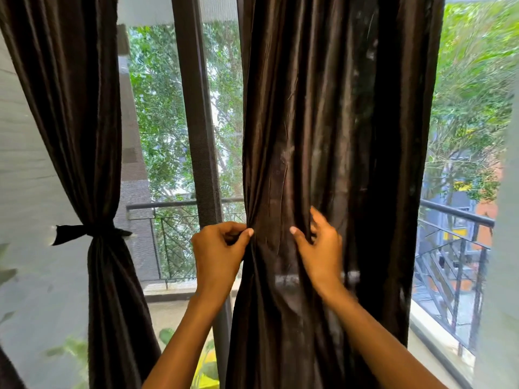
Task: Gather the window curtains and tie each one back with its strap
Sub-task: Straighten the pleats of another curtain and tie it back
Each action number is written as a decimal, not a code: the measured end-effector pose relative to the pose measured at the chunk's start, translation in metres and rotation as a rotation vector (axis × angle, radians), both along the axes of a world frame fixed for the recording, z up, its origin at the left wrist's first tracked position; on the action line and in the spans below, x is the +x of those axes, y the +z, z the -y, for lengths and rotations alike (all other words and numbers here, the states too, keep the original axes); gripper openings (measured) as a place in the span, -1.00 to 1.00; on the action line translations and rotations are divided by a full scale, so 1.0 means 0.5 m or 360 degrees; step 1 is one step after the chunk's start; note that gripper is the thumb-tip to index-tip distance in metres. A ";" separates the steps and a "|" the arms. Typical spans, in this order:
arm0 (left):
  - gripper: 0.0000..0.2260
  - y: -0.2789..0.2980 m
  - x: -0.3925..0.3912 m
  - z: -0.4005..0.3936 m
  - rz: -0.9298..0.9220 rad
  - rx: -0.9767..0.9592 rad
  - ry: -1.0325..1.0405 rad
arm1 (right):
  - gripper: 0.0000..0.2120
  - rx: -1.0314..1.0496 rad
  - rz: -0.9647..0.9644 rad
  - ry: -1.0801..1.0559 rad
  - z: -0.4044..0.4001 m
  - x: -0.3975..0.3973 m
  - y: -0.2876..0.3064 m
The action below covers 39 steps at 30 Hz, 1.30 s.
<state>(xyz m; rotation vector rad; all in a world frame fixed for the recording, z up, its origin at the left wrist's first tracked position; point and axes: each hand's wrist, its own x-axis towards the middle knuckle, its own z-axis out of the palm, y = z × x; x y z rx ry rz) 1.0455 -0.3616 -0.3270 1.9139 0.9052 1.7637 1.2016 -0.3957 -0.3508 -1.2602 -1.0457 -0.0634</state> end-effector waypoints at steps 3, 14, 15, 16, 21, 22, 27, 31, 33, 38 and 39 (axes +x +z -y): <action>-0.92 -0.005 0.006 -0.001 -0.0025 0.0098 0.0061 | -0.44 0.0032 0.0491 -0.0213 0.020 -0.037 -0.023; -0.87 -0.016 0.010 0.020 0.0096 0.0090 -0.0310 | -0.28 -0.0419 0.0967 0.0175 0.040 -0.076 -0.019; -0.87 -0.017 0.010 0.020 0.0105 0.0082 -0.0318 | -0.28 -0.0432 0.0979 0.0191 0.039 -0.074 -0.022; -0.88 -0.017 0.010 0.022 0.0106 0.0077 -0.0323 | -0.27 -0.0432 0.0983 0.0200 0.038 -0.072 -0.026; -0.92 -0.009 0.017 0.029 0.0131 0.0001 -0.0323 | -0.36 -0.0389 0.0975 0.0356 0.039 -0.067 -0.040; -0.93 -0.007 0.018 0.025 0.0120 0.0010 -0.0280 | -0.38 -0.0385 0.0967 0.0397 0.039 -0.065 -0.042; -0.96 -0.005 0.026 0.010 0.0088 -0.0033 -0.0173 | -0.29 0.0011 0.0384 -0.0037 0.027 -0.011 -0.004; -0.95 -0.007 0.037 0.013 0.0048 0.0000 -0.0120 | -0.15 -0.0026 -0.0346 0.0406 0.007 0.056 0.066; -0.95 -0.013 0.046 0.012 0.0018 0.0015 -0.0115 | -0.55 0.0080 -0.0117 0.0405 0.007 0.064 0.059; -0.95 -0.025 0.080 0.032 -0.0001 0.0080 -0.0150 | -0.58 0.0178 0.0677 -0.0602 0.057 0.034 0.005; -0.94 -0.025 0.086 0.042 0.0014 0.0109 -0.0175 | -0.45 0.0118 0.0735 -0.0644 0.066 0.026 -0.005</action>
